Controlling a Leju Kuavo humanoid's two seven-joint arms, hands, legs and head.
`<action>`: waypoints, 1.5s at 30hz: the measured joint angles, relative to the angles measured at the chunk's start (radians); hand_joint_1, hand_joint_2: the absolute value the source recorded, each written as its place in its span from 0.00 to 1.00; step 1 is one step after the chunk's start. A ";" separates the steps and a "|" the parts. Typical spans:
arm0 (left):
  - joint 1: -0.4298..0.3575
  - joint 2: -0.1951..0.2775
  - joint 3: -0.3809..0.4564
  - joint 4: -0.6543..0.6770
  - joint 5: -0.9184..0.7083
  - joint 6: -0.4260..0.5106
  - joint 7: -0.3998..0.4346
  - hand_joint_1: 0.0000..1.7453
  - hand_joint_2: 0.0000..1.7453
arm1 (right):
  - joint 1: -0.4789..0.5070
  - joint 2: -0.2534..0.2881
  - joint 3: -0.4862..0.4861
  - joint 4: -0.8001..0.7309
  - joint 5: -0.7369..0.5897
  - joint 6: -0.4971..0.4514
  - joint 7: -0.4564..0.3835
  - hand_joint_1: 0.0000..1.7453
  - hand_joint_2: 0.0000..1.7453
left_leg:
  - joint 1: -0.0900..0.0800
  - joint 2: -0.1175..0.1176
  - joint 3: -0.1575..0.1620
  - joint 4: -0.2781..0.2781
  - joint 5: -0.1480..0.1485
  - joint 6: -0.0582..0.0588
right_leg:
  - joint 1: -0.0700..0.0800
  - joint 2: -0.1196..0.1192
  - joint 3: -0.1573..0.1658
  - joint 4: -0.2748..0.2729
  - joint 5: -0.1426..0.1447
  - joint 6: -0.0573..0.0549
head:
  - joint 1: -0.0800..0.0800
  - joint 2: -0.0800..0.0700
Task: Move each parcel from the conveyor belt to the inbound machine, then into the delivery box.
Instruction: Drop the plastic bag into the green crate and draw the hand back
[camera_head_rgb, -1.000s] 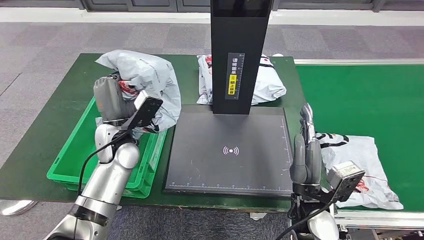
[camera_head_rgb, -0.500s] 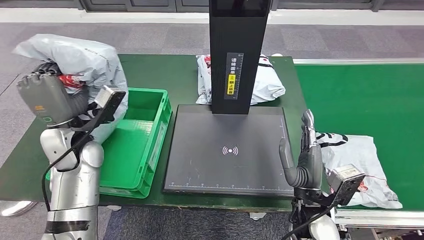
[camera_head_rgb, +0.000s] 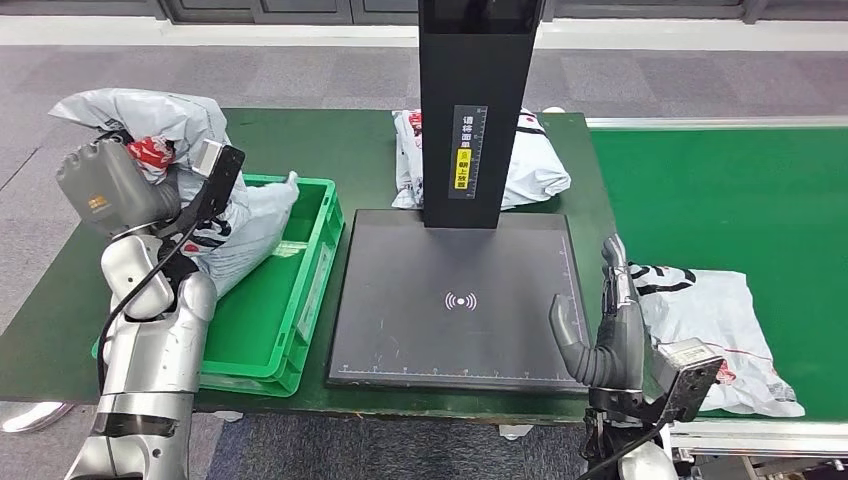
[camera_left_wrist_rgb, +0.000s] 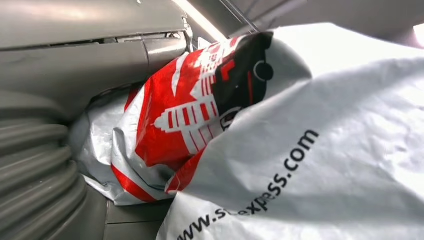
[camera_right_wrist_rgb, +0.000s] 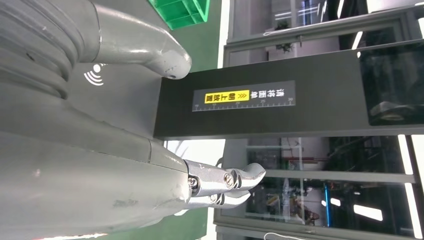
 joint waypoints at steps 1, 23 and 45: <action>-0.004 0.004 -0.005 0.017 0.000 -0.006 0.009 1.00 1.00 | 0.003 0.000 -0.003 0.000 0.001 0.000 0.000 0.00 1.00 | 0.000 0.000 0.000 0.000 0.000 0.000 | 0.000 0.000 0.000 0.000 0.000 0.000 | 0.000 0.000; -0.174 0.056 -0.136 0.567 -0.001 -0.681 0.153 0.00 0.25 | -0.014 0.012 -0.040 0.000 0.012 0.061 0.000 0.00 1.00 | 0.000 0.002 0.000 0.000 0.000 0.000 | 0.000 0.002 0.000 0.000 0.000 0.000 | 0.000 0.000; -0.208 0.111 -0.159 0.726 -0.001 -0.659 0.251 0.00 0.00 | -0.021 0.022 -0.041 0.002 0.015 0.072 0.018 0.00 1.00 | 0.000 0.001 0.001 -0.001 0.000 -0.001 | 0.000 0.001 0.000 0.000 0.000 -0.001 | 0.000 0.000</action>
